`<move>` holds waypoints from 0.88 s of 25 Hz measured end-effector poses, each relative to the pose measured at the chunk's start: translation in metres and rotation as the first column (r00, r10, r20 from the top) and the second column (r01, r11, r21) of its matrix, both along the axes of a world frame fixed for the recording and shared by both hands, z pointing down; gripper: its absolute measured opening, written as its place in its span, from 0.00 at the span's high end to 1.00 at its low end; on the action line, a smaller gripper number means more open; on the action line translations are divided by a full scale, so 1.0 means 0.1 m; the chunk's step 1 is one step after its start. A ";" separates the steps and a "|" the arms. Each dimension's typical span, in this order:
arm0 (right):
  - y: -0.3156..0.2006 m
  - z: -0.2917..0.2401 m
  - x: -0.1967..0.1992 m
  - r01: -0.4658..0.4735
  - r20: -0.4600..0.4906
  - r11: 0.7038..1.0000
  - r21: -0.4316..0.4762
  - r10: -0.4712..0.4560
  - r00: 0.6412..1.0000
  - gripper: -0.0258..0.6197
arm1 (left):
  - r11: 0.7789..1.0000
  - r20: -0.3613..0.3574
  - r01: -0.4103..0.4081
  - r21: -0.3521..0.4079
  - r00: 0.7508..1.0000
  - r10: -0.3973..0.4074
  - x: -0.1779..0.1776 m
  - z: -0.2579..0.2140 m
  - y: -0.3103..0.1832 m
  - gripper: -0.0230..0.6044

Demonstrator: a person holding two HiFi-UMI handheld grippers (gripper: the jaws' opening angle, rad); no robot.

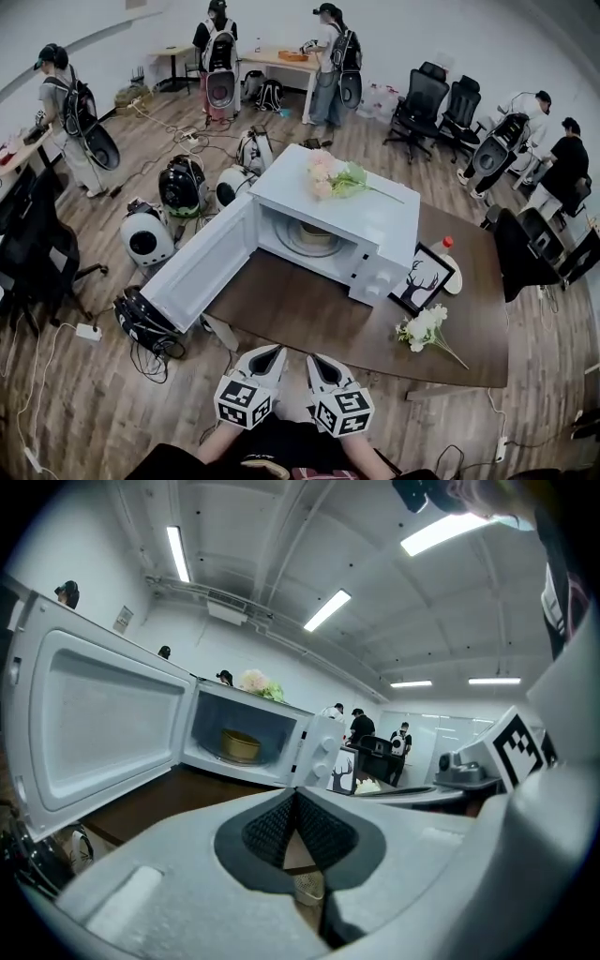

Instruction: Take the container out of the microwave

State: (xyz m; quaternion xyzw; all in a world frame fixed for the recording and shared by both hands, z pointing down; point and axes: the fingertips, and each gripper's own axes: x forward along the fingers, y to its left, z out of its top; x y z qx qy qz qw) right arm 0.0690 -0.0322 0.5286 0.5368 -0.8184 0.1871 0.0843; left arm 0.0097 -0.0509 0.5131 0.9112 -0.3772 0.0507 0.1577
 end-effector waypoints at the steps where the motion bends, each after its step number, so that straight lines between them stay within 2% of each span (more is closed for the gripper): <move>1: -0.04 0.00 -0.01 -0.007 -0.008 1.000 0.002 0.007 1.000 0.95 | 1.000 0.001 -0.007 -0.002 1.000 0.007 -0.02 0.01 -0.05 0.95; 5: -0.25 -0.02 -0.04 -0.033 -0.048 0.999 0.015 0.034 0.998 0.95 | 1.000 0.006 -0.026 -0.007 1.000 0.026 -0.09 0.02 -0.24 0.95; 9: -0.44 -0.03 -0.11 -0.050 -0.072 0.999 0.019 0.051 0.996 0.95 | 0.999 -0.044 -0.027 -0.037 0.999 0.026 -0.18 -0.02 -0.45 0.95; 13: -0.62 -0.02 -0.21 -0.058 -0.084 0.998 0.025 0.059 0.995 0.95 | 0.998 -0.005 -0.064 0.009 0.998 0.064 -0.21 -0.06 -0.60 0.95; 22: -0.96 -0.01 -0.28 -0.040 -0.129 0.999 0.032 0.044 0.991 0.95 | 1.000 0.005 -0.029 -0.009 1.000 0.029 -0.39 0.01 -0.89 0.95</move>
